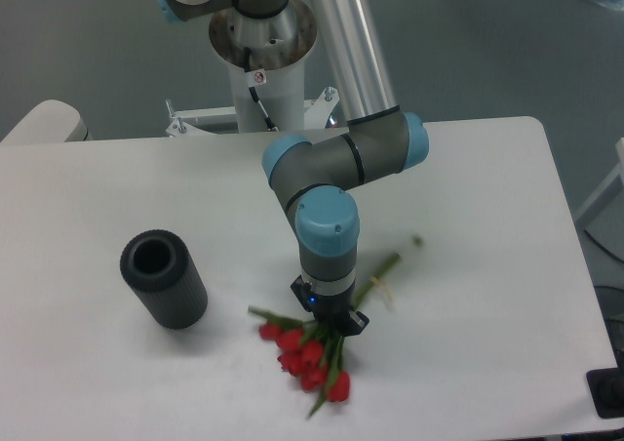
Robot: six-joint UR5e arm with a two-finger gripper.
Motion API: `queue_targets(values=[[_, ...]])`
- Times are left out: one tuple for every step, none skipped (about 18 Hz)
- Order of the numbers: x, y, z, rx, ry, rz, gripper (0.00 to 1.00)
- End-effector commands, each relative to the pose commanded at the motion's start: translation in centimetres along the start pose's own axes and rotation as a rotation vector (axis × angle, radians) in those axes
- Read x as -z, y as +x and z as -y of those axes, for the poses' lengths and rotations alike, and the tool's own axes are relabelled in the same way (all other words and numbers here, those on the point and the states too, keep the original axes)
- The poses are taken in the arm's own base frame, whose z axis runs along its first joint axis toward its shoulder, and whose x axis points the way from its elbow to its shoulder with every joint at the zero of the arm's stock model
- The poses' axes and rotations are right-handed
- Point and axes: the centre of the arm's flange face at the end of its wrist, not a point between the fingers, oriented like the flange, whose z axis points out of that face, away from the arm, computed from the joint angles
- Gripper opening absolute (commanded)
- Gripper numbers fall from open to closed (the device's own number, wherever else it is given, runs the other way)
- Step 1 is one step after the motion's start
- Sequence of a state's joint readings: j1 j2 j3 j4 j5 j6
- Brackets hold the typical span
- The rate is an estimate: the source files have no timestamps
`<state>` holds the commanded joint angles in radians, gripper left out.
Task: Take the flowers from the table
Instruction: 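Close the gripper around the tulip stems below the blooms, then lift the grasped tulip bouquet up off the table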
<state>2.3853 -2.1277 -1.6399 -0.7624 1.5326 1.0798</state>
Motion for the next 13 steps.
queue_targets(values=[[0.7, -0.2, 0.2, -0.005, 0.017, 0.007, 0.2], [1.8, -0.6, 0.3, -0.003, 0.043, 0.012, 0.19], [2.9, -1.1, 0.4, 0.002, 0.078, 0.012, 0.19], [4.2, -1.5, 0.4, 0.007, 0.12, 0.011, 0.18], [5.7, -1.6, 0.7, 0.006, 0.166, 0.014, 0.17], [7.2, -1.5, 1.0, -0.001, 0.205, 0.017, 0.17], [8.8, -1.4, 1.2, -0.006, 0.242, 0.024, 0.17], [10.7, -1.7, 1.4, -0.006, 0.286, 0.036, 0.17], [12.3, -1.8, 1.4, -0.008, 0.331, 0.039, 0.17], [13.8, -1.8, 1.3, -0.008, 0.38, 0.037, 0.17], [14.9, -2.0, 1.1, -0.004, 0.426, 0.032, 0.17], [16.0, -2.2, 0.9, -0.003, 0.472, 0.029, 0.17], [17.2, -2.4, 0.7, -0.003, 0.512, 0.029, 0.17]])
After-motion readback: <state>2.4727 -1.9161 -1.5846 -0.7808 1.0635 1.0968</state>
